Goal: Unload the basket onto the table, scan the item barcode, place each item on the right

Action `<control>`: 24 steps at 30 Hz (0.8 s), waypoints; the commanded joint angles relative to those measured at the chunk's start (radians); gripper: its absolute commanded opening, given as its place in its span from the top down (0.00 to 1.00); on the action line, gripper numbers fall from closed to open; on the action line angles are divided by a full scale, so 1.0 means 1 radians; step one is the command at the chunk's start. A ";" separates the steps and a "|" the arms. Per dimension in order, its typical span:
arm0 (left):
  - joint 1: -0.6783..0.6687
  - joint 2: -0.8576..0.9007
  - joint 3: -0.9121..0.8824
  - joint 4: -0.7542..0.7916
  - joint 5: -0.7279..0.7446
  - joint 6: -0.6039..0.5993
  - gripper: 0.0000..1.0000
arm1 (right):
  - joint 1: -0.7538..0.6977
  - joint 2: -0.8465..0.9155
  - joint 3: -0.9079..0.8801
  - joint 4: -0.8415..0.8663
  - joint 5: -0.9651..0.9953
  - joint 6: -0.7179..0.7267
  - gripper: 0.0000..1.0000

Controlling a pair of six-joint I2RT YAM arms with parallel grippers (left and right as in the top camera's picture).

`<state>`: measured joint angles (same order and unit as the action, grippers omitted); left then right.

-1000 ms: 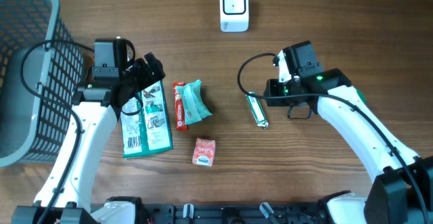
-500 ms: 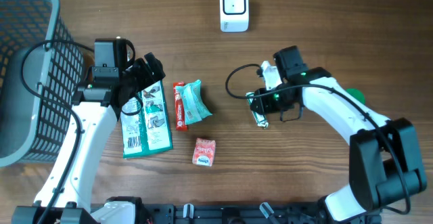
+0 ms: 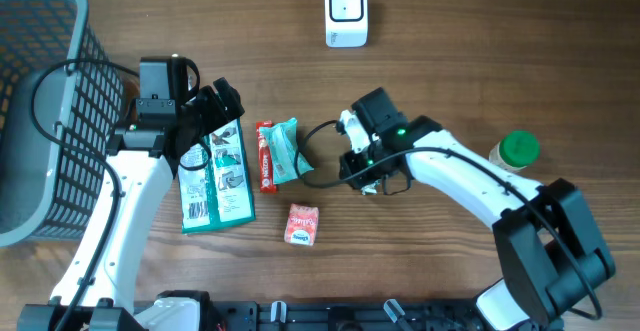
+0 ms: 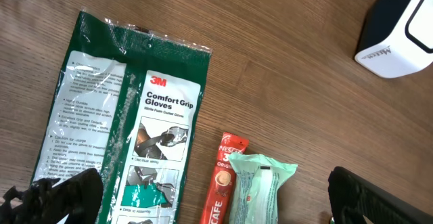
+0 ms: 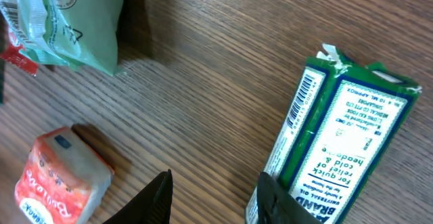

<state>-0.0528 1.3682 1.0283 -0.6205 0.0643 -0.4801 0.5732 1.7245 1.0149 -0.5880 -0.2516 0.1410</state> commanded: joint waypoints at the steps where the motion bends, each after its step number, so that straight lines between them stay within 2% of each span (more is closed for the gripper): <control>1: -0.002 -0.012 0.016 0.003 -0.013 0.004 0.00 | 0.016 0.004 0.003 0.005 0.105 0.049 0.59; 5: -0.002 -0.012 0.016 0.003 -0.013 0.004 0.00 | 0.014 -0.043 0.021 -0.003 0.101 0.064 0.60; 10: -0.002 -0.012 0.016 0.003 -0.014 0.004 0.00 | -0.009 -0.129 0.021 -0.036 0.177 0.072 0.56; 17: -0.002 -0.012 0.016 0.003 -0.013 0.004 0.00 | -0.011 -0.119 -0.010 -0.098 0.174 0.072 0.50; 24: -0.002 -0.012 0.016 0.003 -0.013 0.004 0.00 | -0.011 -0.092 -0.085 -0.033 0.211 0.098 0.50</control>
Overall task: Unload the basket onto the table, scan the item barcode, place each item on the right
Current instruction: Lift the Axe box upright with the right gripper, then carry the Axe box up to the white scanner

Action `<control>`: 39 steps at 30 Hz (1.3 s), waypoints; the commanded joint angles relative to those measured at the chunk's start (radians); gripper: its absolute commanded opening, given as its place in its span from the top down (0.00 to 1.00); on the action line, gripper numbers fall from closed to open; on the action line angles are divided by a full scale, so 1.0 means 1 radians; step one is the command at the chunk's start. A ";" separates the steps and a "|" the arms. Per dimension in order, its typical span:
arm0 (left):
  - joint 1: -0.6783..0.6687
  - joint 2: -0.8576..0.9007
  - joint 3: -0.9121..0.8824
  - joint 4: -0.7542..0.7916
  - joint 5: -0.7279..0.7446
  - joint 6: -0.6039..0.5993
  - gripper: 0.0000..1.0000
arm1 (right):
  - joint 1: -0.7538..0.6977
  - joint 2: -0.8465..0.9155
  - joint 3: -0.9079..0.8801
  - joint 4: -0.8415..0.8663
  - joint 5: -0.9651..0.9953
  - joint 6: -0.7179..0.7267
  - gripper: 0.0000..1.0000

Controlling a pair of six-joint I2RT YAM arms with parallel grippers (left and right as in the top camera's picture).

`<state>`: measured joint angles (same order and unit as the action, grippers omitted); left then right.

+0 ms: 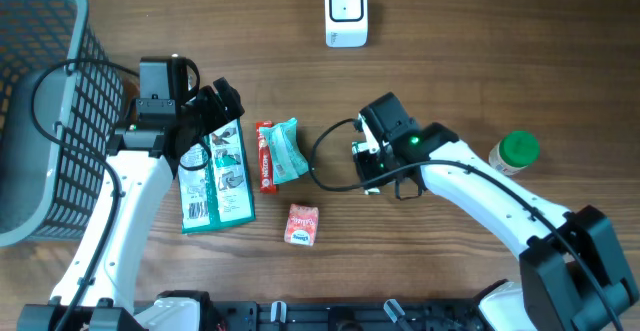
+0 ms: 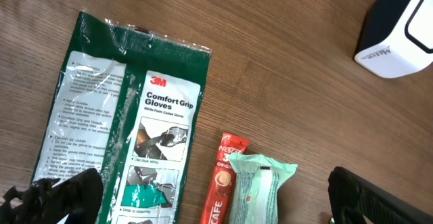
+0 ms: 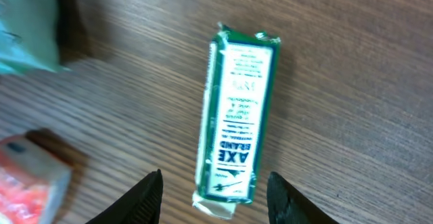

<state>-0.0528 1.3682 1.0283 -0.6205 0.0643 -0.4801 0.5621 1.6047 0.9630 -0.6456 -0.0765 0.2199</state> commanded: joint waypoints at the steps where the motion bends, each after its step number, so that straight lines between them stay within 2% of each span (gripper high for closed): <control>1: -0.002 -0.013 0.016 0.003 -0.013 0.004 0.00 | 0.000 0.028 -0.039 0.034 0.036 0.019 0.49; 7: -0.002 -0.012 0.016 0.003 -0.013 0.004 0.00 | 0.000 0.029 -0.080 0.092 0.035 0.019 0.41; 21: -0.002 -0.012 0.016 0.003 -0.014 0.004 0.00 | 0.000 0.030 -0.241 0.296 0.035 0.027 0.42; 24: -0.002 -0.012 0.016 0.003 -0.014 0.004 0.00 | 0.000 0.030 -0.257 0.314 0.035 0.027 0.49; 28: -0.002 -0.012 0.016 0.003 -0.013 0.004 0.00 | 0.000 0.030 -0.258 0.325 0.035 0.027 0.66; 35: -0.002 -0.012 0.016 0.003 -0.014 0.004 0.00 | 0.000 0.029 -0.246 0.354 0.035 0.015 0.80; 39: -0.002 -0.012 0.016 0.003 -0.014 0.004 0.00 | 0.000 0.012 -0.220 0.348 0.035 0.012 0.81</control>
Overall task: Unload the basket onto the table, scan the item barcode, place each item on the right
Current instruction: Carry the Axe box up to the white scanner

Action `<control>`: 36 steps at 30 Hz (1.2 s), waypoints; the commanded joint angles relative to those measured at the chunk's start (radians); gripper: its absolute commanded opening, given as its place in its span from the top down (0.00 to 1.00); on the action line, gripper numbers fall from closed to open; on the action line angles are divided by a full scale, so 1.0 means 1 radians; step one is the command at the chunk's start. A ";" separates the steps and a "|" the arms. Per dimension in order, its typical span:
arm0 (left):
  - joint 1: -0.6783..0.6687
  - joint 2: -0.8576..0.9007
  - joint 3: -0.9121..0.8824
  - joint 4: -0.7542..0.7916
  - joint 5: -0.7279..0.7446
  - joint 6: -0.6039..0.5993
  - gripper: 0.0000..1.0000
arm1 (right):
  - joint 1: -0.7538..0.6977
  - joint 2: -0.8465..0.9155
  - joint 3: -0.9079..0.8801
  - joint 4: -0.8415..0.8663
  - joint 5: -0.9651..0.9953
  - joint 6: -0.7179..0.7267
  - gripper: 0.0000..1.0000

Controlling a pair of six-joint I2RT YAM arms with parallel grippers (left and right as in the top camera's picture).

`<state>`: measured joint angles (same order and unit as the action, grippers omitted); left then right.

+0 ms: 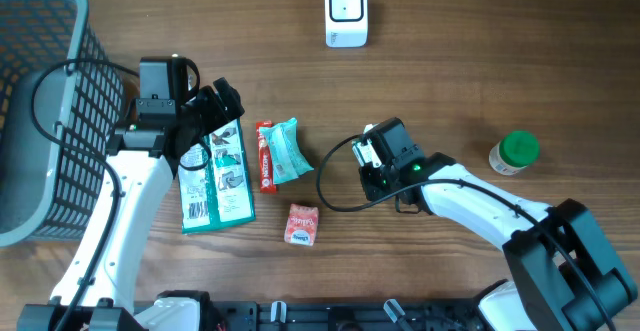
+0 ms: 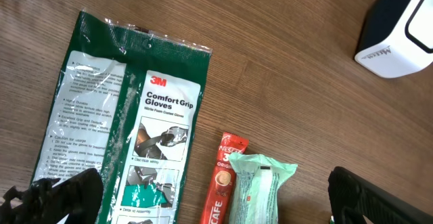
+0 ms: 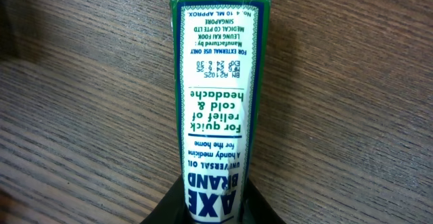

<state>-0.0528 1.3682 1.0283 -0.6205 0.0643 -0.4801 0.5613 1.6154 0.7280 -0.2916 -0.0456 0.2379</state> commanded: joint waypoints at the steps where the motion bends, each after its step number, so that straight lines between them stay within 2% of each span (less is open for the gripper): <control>1: -0.002 -0.012 0.016 0.003 -0.014 0.004 0.00 | 0.000 -0.006 0.020 -0.008 0.005 -0.006 0.81; 6: -0.002 -0.012 0.016 0.003 -0.014 0.004 0.00 | 0.000 -0.077 0.038 -0.008 0.005 -0.033 0.82; 10: -0.002 -0.012 0.016 0.003 -0.014 0.004 0.00 | 0.000 -0.157 0.038 -0.013 0.036 -0.033 0.95; 17: -0.002 -0.012 0.016 0.003 -0.014 0.004 0.00 | -0.006 -0.305 0.078 -0.053 0.074 -0.089 0.96; 21: -0.002 -0.012 0.016 0.003 -0.013 0.004 0.00 | -0.056 -0.303 0.269 -0.250 0.035 -0.130 0.96; 25: -0.002 -0.012 0.016 0.003 -0.013 0.004 0.00 | -0.111 -0.226 0.583 -0.488 0.019 -0.210 0.96; 29: -0.002 -0.012 0.016 0.003 -0.013 0.004 0.00 | -0.117 -0.095 0.900 -0.640 0.026 -0.272 0.96; 32: -0.002 -0.012 0.016 0.003 -0.014 0.004 0.00 | -0.117 0.010 1.047 -0.657 0.060 -0.326 0.95; 36: -0.002 -0.012 0.016 0.003 -0.014 0.004 0.00 | -0.117 0.103 1.058 -0.537 0.144 -0.435 0.94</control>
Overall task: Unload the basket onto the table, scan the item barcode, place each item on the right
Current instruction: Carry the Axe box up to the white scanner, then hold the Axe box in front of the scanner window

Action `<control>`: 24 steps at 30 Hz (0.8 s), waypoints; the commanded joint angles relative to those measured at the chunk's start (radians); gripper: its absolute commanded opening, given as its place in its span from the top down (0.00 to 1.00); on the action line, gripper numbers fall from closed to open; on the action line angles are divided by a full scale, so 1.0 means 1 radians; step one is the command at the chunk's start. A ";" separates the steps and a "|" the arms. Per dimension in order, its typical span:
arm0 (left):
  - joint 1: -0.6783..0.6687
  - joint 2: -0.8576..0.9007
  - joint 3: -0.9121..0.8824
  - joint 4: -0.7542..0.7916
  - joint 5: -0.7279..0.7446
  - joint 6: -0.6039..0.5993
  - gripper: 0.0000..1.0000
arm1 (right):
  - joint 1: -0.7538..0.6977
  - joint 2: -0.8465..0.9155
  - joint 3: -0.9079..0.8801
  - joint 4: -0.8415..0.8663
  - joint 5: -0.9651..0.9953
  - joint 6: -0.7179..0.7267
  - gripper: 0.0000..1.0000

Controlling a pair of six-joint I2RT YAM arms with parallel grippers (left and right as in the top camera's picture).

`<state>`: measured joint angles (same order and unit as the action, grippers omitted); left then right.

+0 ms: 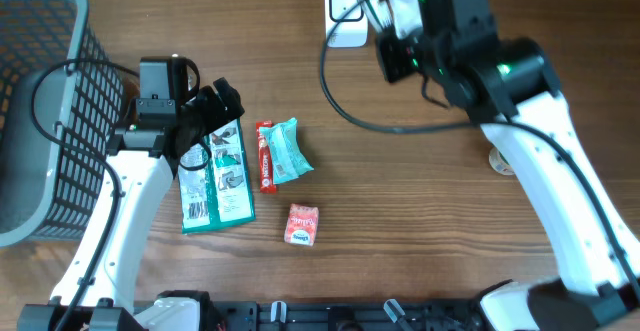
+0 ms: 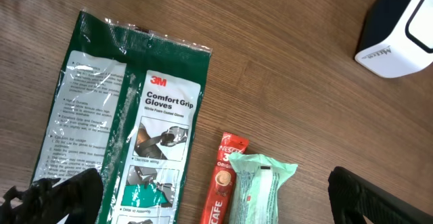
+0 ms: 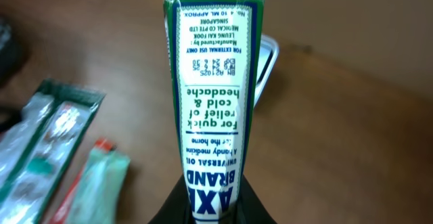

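The item is a green and white Axe Brand oil box (image 3: 213, 95). My right gripper (image 3: 211, 207) is shut on its lower end and holds it upright, high above the table. The white barcode scanner (image 3: 268, 56) stands just behind the box, partly hidden by it. From overhead, the right gripper overlaps the scanner (image 1: 342, 16) at the back edge. My left gripper (image 2: 216, 200) is open, hovering over the gloves pack with nothing between its fingers; in the overhead view the left gripper (image 1: 215, 106) is at the left.
A grey basket (image 1: 40, 111) stands at the far left. On the table lie a 3M gloves pack (image 1: 215, 176), a red coffee sachet (image 1: 267, 159), a pale green tissue pack (image 1: 288, 149) and a small orange packet (image 1: 301, 224). My right arm mostly hides a bottle (image 1: 497, 160).
My right gripper held the box low on the table at centre right. Now it holds the box raised at the back, in front of the scanner. The left arm has not moved.
My right gripper was open beside the box lying on the table, then open above it. Then it was shut on the box's end, still on the table. Now the box is held up by the scanner. The left gripper stayed open over the gloves pack throughout.
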<state>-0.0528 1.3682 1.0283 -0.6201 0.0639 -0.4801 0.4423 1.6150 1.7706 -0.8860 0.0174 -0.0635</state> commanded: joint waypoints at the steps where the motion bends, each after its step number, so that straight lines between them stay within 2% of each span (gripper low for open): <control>1: -0.002 -0.012 0.016 0.003 -0.013 0.004 0.00 | 0.002 0.133 0.015 0.086 0.095 -0.171 0.94; 6: -0.002 -0.012 0.016 0.003 -0.013 0.004 0.00 | 0.002 0.280 0.015 0.235 0.207 -0.311 0.96; 12: -0.002 -0.012 0.016 0.003 -0.013 0.004 0.00 | 0.002 0.445 0.015 0.450 0.453 -0.467 0.96; 16: -0.002 -0.012 0.016 0.003 -0.013 0.004 0.00 | 0.004 0.519 0.015 0.593 0.528 -0.654 0.96; 24: -0.002 -0.012 0.016 0.003 -0.013 0.004 0.00 | 0.005 0.599 0.015 0.842 0.596 -0.803 0.96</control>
<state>-0.0528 1.3682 1.0283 -0.6209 0.0643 -0.4801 0.4423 2.1624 1.7756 -0.1131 0.5526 -0.7483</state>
